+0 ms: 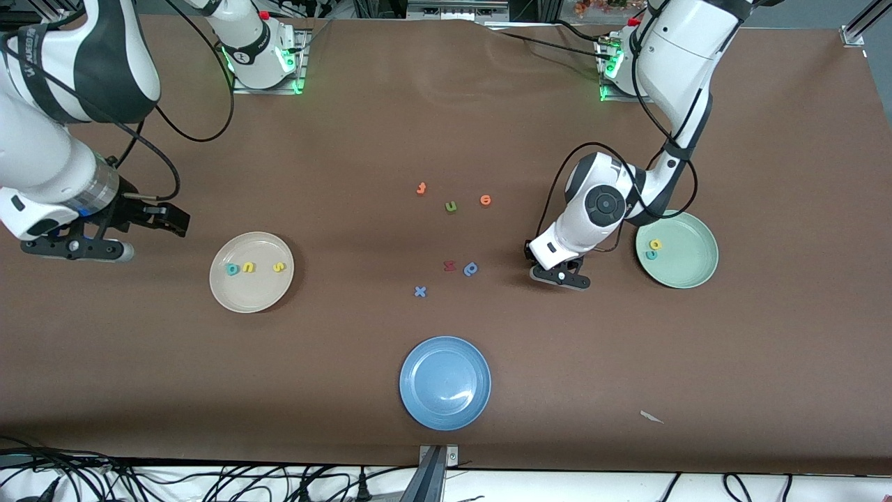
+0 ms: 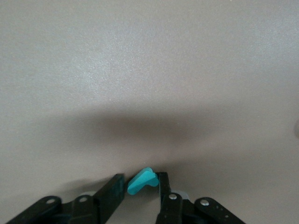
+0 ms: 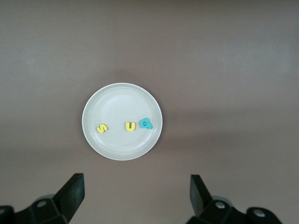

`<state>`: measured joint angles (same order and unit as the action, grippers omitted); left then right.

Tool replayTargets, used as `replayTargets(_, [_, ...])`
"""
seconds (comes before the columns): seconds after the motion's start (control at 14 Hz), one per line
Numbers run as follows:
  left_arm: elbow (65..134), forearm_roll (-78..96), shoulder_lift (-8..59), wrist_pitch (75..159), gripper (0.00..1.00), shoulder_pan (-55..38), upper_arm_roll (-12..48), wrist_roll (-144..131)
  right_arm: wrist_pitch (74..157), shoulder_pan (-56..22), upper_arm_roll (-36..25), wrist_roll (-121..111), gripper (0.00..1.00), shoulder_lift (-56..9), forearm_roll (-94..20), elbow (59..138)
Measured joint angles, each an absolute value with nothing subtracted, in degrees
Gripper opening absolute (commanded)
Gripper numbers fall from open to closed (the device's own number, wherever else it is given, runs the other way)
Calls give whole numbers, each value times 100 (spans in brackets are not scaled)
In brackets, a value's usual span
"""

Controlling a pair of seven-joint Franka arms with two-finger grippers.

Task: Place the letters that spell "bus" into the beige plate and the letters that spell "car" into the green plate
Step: 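Carry the teal r to the green plate with the left gripper, then open the left gripper to drop the teal r on the plate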

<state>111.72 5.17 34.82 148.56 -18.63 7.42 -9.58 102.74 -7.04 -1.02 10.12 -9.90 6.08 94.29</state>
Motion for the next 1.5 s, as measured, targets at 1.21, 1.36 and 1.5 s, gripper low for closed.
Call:
replayTargets(1.21, [11123,482,2624,13391,15,-296,342,1844,9826,-437,-476,429,100,-1324,129,8842])
replayTargets(1.36, [11369,481,2558,13328,15,-122,92,2456,9920,-436,-475,429,100,-1265,129,8967])
replayTargets(1.5, [11720,481,2487,13328,17,-98,-140,2788,9982,-437,-467,423,100,-1236,129,9003])
